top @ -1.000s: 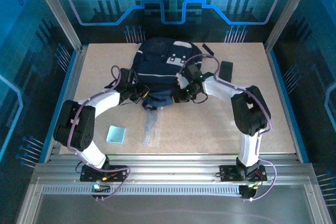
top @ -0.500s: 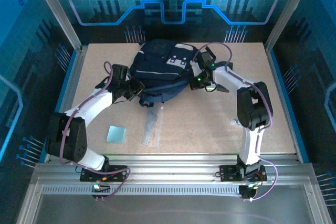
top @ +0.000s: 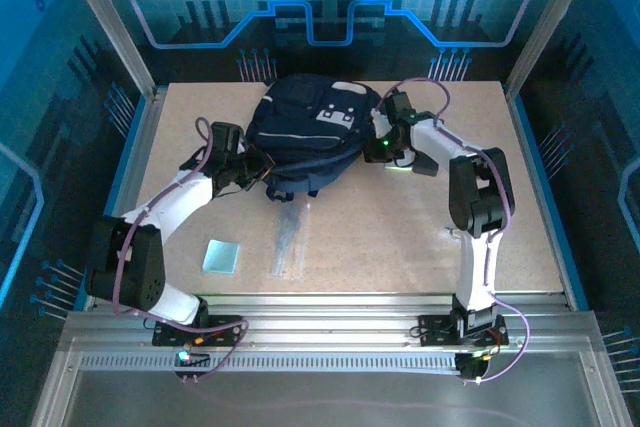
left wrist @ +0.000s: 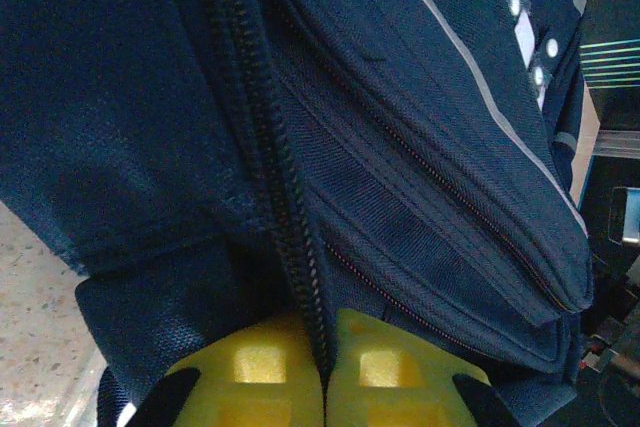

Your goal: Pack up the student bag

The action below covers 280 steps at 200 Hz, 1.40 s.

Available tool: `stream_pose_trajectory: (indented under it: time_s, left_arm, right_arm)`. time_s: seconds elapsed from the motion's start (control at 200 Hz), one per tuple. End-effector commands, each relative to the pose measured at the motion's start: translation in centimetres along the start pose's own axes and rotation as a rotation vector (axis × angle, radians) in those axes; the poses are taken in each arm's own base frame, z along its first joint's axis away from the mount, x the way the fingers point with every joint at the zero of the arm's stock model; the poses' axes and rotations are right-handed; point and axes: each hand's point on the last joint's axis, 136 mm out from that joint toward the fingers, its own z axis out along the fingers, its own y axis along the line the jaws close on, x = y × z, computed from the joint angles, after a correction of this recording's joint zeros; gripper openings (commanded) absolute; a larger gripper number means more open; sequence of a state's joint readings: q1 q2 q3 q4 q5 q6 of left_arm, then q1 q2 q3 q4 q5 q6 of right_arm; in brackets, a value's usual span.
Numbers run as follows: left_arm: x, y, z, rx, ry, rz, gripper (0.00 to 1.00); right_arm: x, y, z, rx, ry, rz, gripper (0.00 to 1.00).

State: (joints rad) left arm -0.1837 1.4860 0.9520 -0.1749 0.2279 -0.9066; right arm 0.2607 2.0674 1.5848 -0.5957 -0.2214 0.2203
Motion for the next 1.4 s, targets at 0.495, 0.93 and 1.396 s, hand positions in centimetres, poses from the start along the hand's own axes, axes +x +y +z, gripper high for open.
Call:
stream_pose_trajectory:
  time_s: [0.495, 0.93, 1.396]
  left_arm:
    - [14.4, -9.1, 4.2, 0.183, 0.254, 0.16, 0.67]
    - [10.0, -7.7, -0.8, 0.026, -0.002, 0.424, 0.87]
    - [1.1, -2.6, 3.5, -0.126, -0.129, 0.319, 0.91]
  right_arm:
    - [0.2, -2.9, -11.1, 0.087, -0.213, 0.193, 0.67]
    - [-9.3, -2.8, -7.3, -0.064, -0.292, 0.182, 0.34]
    - [-10.6, -6.7, 0.5, 0.08, -0.178, 0.244, 0.27]
